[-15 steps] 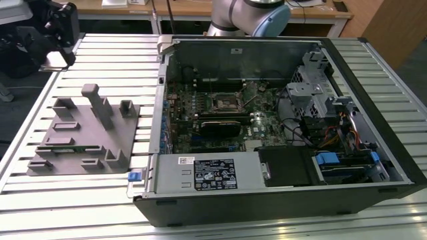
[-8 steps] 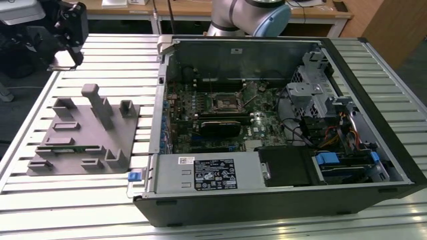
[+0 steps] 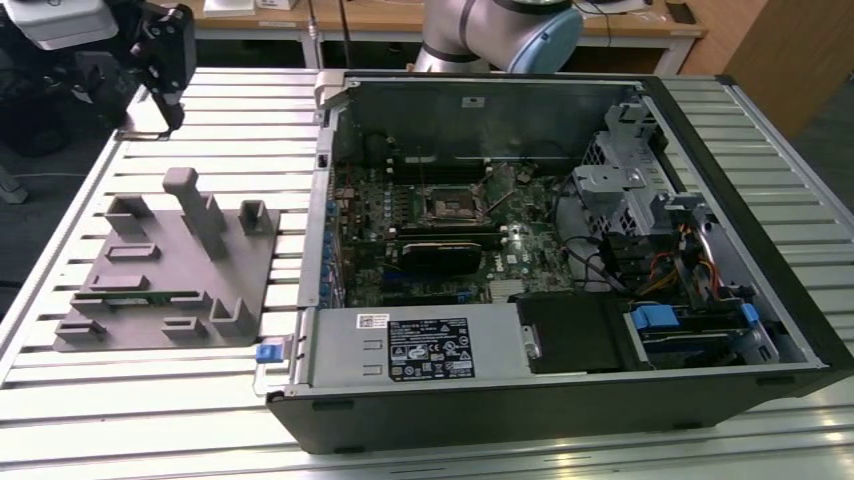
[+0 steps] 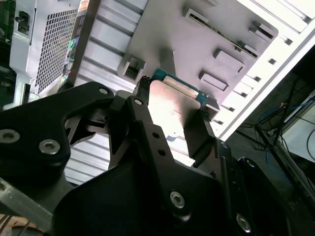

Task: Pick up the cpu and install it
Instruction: 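Pick up the cpu and move it towards the insertion slot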

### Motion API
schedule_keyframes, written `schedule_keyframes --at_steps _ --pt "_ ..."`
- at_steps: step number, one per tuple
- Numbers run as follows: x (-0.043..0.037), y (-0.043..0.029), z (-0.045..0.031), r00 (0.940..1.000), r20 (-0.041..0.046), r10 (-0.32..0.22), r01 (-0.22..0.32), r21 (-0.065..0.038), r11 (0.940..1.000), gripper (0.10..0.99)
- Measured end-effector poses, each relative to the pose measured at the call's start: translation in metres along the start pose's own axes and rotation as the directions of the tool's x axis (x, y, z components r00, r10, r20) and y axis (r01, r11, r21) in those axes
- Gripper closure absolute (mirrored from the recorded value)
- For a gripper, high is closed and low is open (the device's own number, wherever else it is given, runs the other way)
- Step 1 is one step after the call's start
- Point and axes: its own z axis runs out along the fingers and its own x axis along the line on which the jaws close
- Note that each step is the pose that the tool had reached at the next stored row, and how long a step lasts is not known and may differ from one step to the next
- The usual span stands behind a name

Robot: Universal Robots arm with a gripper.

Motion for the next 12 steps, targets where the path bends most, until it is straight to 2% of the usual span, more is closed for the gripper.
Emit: schedule_keyframes --at_steps 12 --pt "-0.0297 0.0017 -0.0001 1.0000 -0.0003 0.000 0.000 -0.001 1.0000 0.553"
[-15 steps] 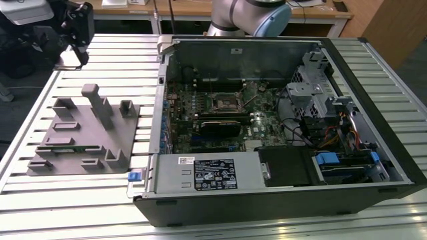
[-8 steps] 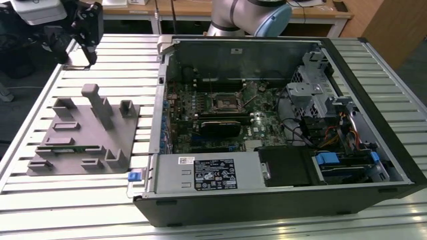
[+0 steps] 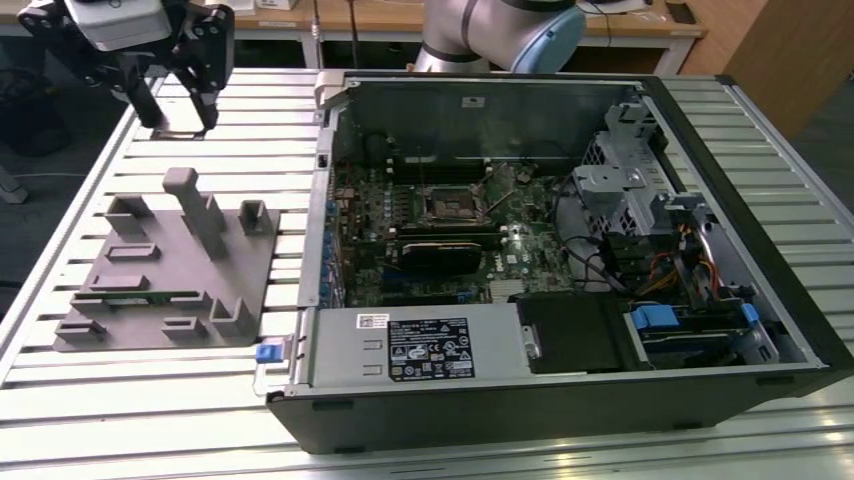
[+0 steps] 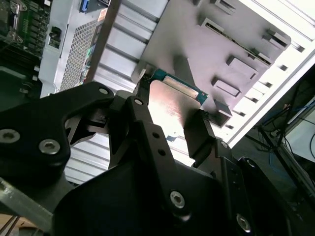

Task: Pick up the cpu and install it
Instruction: 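Pick up the cpu and move it towards the insertion slot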

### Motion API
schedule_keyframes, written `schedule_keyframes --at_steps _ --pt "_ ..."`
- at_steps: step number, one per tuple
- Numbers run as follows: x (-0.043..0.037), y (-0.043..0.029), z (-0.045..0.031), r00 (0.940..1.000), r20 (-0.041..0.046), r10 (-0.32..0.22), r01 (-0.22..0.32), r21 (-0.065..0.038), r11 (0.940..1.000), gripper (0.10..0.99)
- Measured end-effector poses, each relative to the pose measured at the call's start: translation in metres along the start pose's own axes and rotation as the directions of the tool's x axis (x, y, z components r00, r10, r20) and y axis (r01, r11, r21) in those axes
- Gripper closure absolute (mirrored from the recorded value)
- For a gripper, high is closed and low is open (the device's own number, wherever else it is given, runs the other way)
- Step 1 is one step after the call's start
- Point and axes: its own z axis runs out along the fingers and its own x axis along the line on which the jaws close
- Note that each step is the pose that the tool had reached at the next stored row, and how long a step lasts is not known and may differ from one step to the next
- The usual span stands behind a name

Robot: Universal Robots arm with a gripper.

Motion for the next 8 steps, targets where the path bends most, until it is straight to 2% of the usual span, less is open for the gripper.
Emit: schedule_keyframes --at_steps 8 --pt "-0.0189 0.0016 0.0001 1.0000 0.0001 0.000 0.000 0.000 1.0000 0.553"
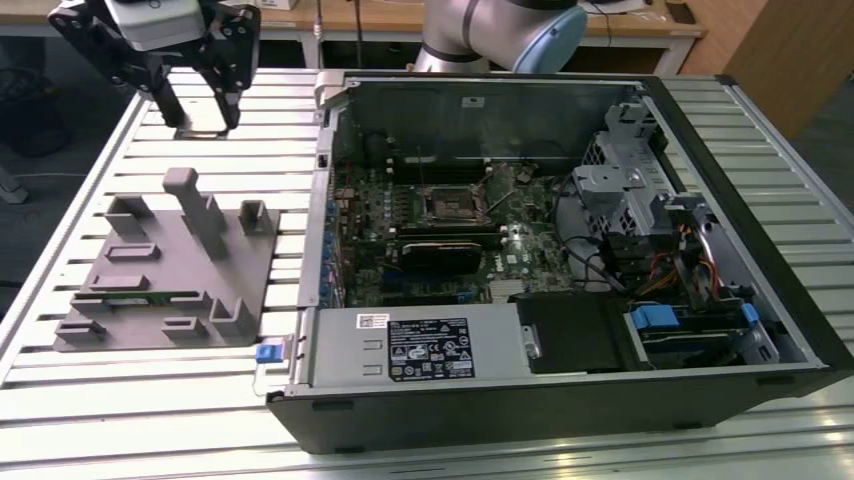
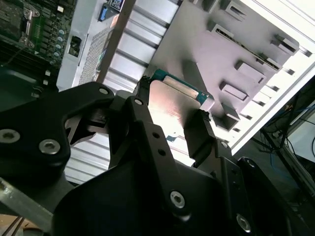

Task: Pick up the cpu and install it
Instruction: 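Pick up the cpu and move it towards the insertion slot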

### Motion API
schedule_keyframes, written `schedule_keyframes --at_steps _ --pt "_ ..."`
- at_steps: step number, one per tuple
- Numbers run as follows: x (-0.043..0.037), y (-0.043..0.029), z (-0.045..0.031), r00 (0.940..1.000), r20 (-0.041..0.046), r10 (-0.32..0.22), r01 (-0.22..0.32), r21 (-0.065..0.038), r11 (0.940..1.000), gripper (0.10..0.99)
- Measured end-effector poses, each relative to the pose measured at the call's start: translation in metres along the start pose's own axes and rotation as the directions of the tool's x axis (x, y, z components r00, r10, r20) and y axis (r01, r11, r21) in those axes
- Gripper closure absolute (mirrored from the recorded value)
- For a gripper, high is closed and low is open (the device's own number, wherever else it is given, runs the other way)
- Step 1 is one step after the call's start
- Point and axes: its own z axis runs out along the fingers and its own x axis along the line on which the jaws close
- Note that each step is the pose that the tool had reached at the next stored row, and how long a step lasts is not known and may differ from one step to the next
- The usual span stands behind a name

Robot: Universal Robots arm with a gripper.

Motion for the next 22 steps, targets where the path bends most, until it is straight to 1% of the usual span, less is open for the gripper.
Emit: schedule_keyframes --at_steps 13,22 --pt "-0.0304 0.0027 0.0001 1.0000 0.0000 0.000 0.000 0.000 1.0000 0.553" --pt "-0.0454 0.0037 0.0001 1.0000 0.0000 0.000 0.000 0.000 1.0000 0.553"
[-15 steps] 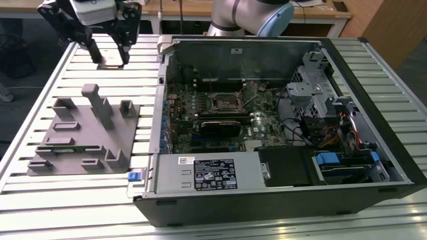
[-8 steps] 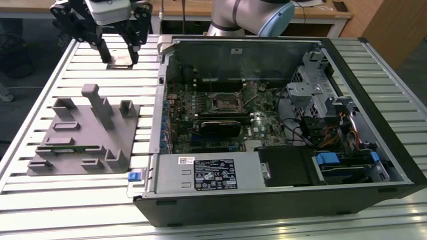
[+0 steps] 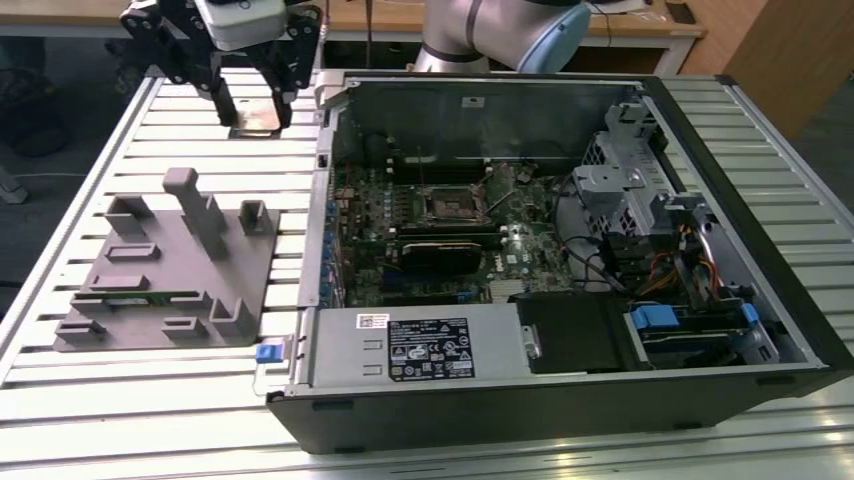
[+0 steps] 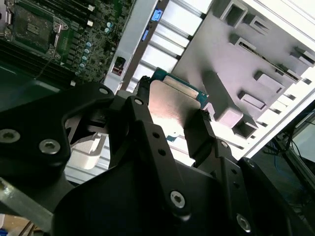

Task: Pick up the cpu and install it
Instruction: 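Pick up the cpu and move it towards the insertion slot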

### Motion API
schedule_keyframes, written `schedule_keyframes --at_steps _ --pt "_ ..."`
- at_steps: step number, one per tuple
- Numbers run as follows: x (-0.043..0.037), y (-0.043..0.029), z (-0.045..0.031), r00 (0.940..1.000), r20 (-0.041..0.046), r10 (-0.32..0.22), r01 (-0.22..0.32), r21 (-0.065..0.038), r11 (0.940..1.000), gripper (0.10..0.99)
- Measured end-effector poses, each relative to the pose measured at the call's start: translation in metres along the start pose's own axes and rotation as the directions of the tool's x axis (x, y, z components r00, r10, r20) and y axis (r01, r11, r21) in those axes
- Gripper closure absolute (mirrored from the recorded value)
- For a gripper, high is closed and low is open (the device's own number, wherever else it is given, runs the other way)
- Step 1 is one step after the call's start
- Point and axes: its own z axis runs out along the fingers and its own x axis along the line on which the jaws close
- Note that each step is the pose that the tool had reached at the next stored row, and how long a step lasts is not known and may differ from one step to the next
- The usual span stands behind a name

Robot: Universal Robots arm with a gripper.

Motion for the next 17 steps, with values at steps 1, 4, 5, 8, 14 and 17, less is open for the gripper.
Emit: schedule_keyframes --at_steps 1,4,5,8,14,17 --pt "-0.0017 0.0001 0.0000 1.0000 0.0000 0.000 0.000 0.000 1.0000 0.553" --pt "-0.0070 0.0005 0.0000 1.0000 0.0000 0.000 0.000 0.000 1.0000 0.553" --pt "-0.0089 0.0006 0.0000 1.0000 0.0000 0.000 0.000 0.000 1.0000 0.553" --pt "-0.0153 0.0009 0.0000 1.0000 -0.0001 0.000 0.000 0.000 1.0000 0.553" --pt "-0.0284 0.0048 0.0003 1.0000 0.0000 0.000 0.000 0.000 1.0000 0.553" --pt "-0.0323 0.0091 0.0005 1.0000 -0.0001 0.000 0.000 0.000 1.0000 0.553"
